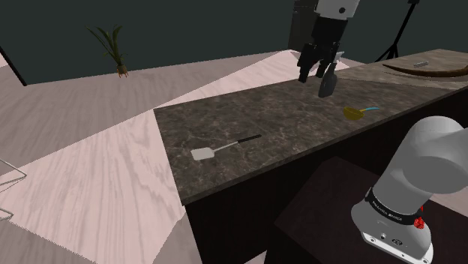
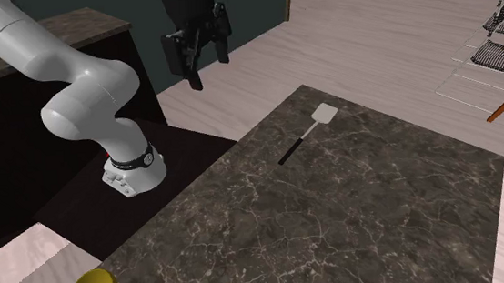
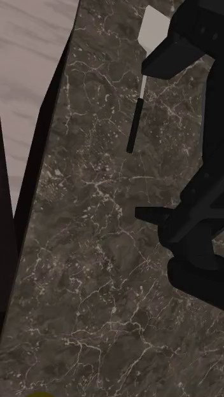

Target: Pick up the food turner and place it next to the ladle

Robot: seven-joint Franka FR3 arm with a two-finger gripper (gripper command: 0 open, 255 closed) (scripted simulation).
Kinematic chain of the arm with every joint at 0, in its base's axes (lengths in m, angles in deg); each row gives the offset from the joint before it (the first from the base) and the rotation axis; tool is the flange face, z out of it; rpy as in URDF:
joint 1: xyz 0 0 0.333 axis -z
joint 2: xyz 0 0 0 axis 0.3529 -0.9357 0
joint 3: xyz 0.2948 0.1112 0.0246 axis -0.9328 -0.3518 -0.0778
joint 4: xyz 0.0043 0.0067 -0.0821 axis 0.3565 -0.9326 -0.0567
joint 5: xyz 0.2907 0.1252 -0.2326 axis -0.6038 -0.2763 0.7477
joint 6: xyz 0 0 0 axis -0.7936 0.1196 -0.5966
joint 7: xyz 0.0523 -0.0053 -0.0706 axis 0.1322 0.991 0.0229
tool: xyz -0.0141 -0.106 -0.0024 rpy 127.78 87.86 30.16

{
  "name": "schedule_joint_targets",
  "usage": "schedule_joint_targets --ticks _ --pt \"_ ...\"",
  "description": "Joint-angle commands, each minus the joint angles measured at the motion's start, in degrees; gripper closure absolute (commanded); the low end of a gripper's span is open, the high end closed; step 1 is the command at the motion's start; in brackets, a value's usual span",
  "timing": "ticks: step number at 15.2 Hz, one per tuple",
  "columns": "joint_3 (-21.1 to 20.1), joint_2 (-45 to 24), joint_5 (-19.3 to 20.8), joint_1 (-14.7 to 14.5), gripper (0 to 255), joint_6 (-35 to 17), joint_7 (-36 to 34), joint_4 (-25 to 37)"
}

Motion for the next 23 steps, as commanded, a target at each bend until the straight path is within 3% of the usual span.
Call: schedule_joint_targets --ticks 1,12,23 --pt "0.0 0.0 0.0 0.0 0 0.0 0.0 0.0" --pt "2.1 -23.2 2.7 -8.8 0 -13.9 25.5 5.8" --pt "-1.0 -43.7 5.1 -15.3 0 -23.0 47.4 14.3"
